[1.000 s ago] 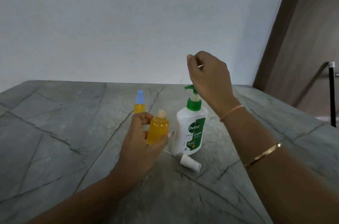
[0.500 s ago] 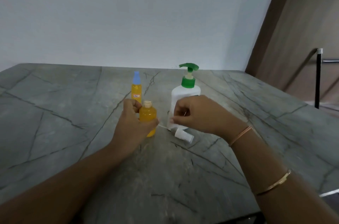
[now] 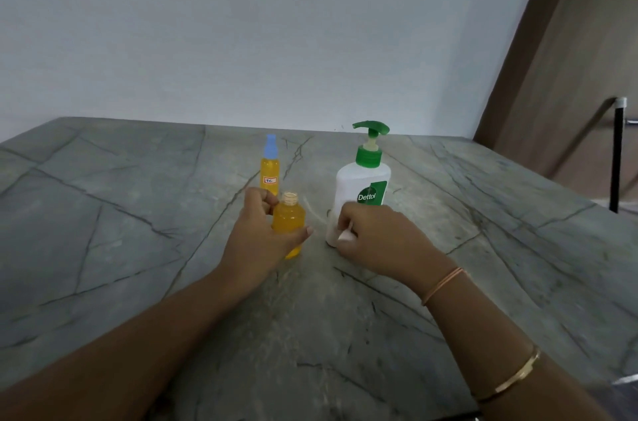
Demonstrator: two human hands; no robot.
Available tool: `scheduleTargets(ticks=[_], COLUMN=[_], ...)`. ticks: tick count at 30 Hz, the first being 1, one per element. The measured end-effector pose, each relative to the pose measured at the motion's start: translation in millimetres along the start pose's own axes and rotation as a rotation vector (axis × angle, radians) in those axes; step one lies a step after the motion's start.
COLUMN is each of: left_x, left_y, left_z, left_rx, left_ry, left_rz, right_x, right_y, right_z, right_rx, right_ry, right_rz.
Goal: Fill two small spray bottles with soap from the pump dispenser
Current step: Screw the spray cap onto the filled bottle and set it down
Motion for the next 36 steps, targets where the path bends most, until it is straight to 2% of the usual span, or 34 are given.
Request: scheduleTargets(ticks=[6,9,13,20,30,36], left_x=[-0.4,0.1,1.3,3.3,6.8,6.7], left_y=[0.4,-0.2,0.1,0.1,2.2,2.4], left_z=[0.1,2.3,2.2,4.8,6.9,5.2], left_rx=[0.045,0.022,0.013,0.005,0.004,0.034], left_ry=[-0.040,-0.043,-0.046,-0.040,-0.094,-0.111], left_rz=[-0.027,-0.028,-0.026,-0.028,-0.051,-0.067], right_x=[8.3,8.5,6.0,-2.9,-41.5,-54.5], right_y=[-55.9,-69.7,-68.5,-79.2,-101.9,-86.5], right_z=[-2.4,-4.1,-10.8,-17.8,-52.4,-60.1], right_rx=[-0.347,-0.403,-0.350,-0.313,-0.284,-0.247], right_ry=[0.020,0.020,-0.014,-0.027,-0.117,-0.131], right_rz=[0.139,0.107,-0.022,-0.077,0.115,0.121])
Point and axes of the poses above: each hand's wrist, its own x-axis away from the middle knuckle, its own y-axis out of the palm, z = x × y, the point moved 8 cm from there along -x, towards the middle knuckle, and after that the axes turned 12 degrees about x, right-handed, at the moved point
